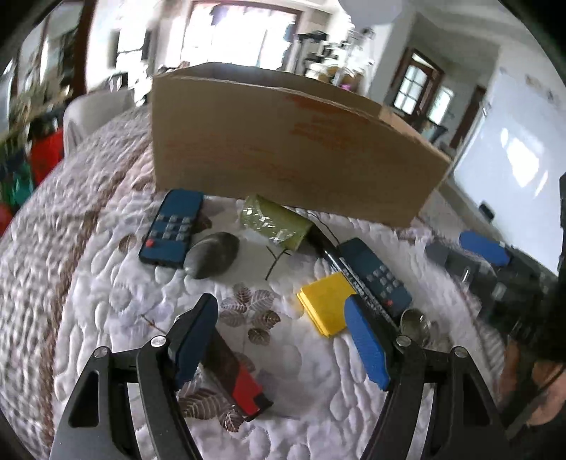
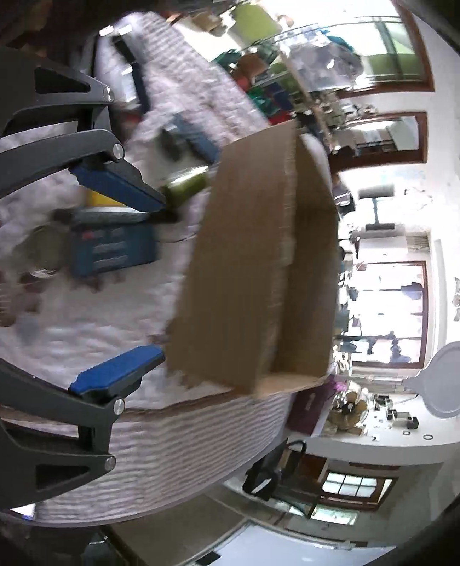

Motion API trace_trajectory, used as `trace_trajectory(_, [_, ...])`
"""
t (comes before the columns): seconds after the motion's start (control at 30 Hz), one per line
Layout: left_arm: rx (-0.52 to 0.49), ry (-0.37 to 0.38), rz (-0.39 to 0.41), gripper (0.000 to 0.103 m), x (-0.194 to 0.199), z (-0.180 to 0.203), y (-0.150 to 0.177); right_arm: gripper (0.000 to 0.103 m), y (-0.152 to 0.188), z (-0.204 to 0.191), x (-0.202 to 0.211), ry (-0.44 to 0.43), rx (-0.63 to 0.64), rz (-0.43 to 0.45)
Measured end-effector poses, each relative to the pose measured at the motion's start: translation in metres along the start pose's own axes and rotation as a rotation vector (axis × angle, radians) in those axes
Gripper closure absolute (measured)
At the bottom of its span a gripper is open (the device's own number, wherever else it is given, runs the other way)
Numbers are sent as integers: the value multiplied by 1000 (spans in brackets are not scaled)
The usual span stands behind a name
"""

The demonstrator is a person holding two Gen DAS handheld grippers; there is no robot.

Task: Organize objects
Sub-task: 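Reach the left gripper down and grasp the green tape roll, then carry the green tape roll into the box and open the left gripper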

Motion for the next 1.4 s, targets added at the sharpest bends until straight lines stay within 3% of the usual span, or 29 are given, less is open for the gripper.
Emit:
trace_trajectory(0.23, [-96,-22,-18,29,-10,9,-7,0,42,35,-20,-1,-168,-102])
trace_trajectory(0.6, [-260,-99,-115,29,-61,7,-65,0,47,46,-19,-72,-219,-111])
trace_trajectory(0.73, [-306,-115,-147,29,-82,5,-74,0,47,42,-19,-72,-211,-114])
trace_trajectory(0.83, [-331,-58,-173,41,-94,3,-74,0,47,42,-19,-78,-213,-115])
trace_trajectory(1.0, [-398,-83,-200,41,-83,6,-68,0,48,41,-19,-80,-214,-117])
trace_trajectory(1.07, [-405,-103,-182,41,-66,8,-71,0,47,41,-18,-83,-220,-118])
trace_trajectory(1.13, [-386,-70,-107,41,-37,12,-87,0,47,41,-18,-93,-234,-119])
trace_trajectory(1.3, [-328,-81,89,41,10,21,-158,0,47,42,-17,-102,-252,-117])
trace_trajectory(1.4, [-228,-128,63,41,-11,15,-196,0,47,43,-17,-92,-254,-113])
Point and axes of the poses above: each gripper's, at about its wrist camera, not at the fingertips, and x roughly against the way its jaws point, z to its right, y to its underside, the point moved 4 cm from there along -x, roughly the way its jaws point, and after that the axes turned 5 degrees about -x, right-handed, at the moved point
